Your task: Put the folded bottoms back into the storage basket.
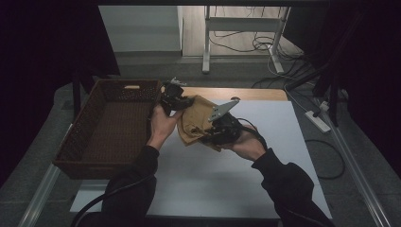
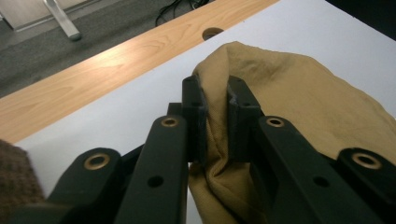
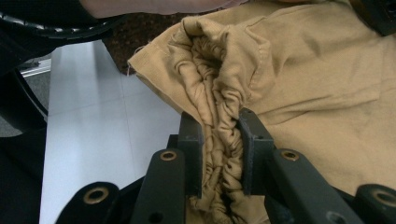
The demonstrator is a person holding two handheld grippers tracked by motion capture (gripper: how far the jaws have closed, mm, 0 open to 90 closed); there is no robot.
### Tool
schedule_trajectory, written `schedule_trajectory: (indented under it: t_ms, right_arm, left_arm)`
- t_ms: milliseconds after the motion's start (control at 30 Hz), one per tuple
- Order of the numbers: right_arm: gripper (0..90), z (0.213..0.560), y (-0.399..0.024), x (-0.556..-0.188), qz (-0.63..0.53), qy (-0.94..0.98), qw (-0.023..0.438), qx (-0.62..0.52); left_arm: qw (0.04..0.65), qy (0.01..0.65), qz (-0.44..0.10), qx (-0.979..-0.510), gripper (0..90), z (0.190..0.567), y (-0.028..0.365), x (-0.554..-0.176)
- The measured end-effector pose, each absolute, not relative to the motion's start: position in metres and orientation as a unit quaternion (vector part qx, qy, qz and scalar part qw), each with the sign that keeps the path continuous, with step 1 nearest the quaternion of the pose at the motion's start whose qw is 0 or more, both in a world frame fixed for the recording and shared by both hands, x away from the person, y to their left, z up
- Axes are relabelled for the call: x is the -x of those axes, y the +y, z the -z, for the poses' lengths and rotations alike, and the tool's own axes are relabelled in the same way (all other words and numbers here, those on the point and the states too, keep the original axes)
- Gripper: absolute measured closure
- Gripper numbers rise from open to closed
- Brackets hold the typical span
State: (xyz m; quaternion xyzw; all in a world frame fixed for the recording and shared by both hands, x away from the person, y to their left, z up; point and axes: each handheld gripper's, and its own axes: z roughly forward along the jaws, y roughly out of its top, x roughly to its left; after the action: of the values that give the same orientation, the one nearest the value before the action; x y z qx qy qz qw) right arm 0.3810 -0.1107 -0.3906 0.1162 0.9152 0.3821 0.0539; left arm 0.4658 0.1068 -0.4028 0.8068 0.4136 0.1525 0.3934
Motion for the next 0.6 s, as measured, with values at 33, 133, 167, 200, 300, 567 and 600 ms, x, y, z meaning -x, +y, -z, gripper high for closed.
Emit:
schedule_trajectory:
  t_ms: [33,133,167,200,300,567,600]
  right_arm:
    - [74.5,0.389,-0.109,-0.381,-0.384,0.915,0.054,-0.116]
    - [74.5,0.384,-0.104,-0.383,-0.39,0.912,0.051,-0.115]
    - [74.5,0.383,-0.102,-0.383,-0.392,0.912,0.05,-0.114]
    - [74.5,0.381,-0.1,-0.384,-0.394,0.911,0.05,-0.114]
    - [74.4,0.378,-0.092,-0.386,-0.398,0.909,0.05,-0.111]
    - [74.4,0.37,-0.068,-0.39,-0.401,0.91,0.057,-0.093]
    - [74.4,0.369,-0.065,-0.39,-0.4,0.91,0.057,-0.091]
  left_arm:
    - [0.395,0.415,-0.152,-0.805,79.7,0.401,0.109,-0.466]
    - [0.396,0.418,-0.155,-0.803,79.8,0.394,0.116,-0.466]
    - [0.396,0.418,-0.157,-0.802,79.7,0.392,0.118,-0.466]
    - [0.397,0.419,-0.158,-0.801,79.7,0.39,0.121,-0.466]
    - [0.402,0.422,-0.159,-0.797,79.8,0.384,0.13,-0.466]
    - [0.41,0.429,-0.167,-0.787,79.8,0.373,0.156,-0.467]
    - [0.409,0.428,-0.17,-0.788,79.9,0.371,0.16,-0.466]
